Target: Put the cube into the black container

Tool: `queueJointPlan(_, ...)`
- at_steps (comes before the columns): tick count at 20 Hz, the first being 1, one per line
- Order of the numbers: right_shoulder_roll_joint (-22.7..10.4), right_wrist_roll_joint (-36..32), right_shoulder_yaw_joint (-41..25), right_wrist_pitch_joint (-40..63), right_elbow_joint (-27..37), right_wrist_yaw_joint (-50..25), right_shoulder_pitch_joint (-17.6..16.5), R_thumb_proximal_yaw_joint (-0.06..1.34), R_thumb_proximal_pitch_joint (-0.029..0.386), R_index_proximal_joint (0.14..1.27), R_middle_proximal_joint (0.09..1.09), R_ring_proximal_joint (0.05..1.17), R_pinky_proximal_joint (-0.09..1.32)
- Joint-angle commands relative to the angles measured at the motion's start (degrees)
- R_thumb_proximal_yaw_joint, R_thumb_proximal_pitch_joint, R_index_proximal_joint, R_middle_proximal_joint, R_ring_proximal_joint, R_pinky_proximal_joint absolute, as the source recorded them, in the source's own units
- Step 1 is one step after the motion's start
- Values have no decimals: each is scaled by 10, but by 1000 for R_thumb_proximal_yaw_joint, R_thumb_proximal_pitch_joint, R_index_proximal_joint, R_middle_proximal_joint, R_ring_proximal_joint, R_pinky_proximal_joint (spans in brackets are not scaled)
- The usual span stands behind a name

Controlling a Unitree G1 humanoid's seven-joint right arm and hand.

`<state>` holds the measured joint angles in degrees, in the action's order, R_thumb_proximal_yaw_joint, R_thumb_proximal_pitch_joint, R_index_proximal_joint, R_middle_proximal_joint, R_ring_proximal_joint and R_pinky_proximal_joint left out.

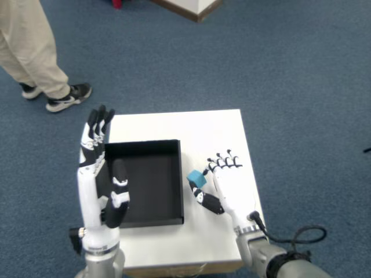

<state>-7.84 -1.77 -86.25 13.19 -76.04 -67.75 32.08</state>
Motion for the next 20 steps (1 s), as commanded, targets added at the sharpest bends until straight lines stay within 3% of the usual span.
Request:
queueJointPlan(1, -5, 6, 13, 23, 4, -42, 32, 1139, 179, 1040, 428, 307, 146)
queueJointPlan(10, -7, 56, 17, 54, 49, -164, 55, 1163, 180, 1038, 428, 302, 117)
queueJointPlan(20, -7, 116, 22, 50, 101, -234, 71, 1180, 185, 1026, 407, 279, 70)
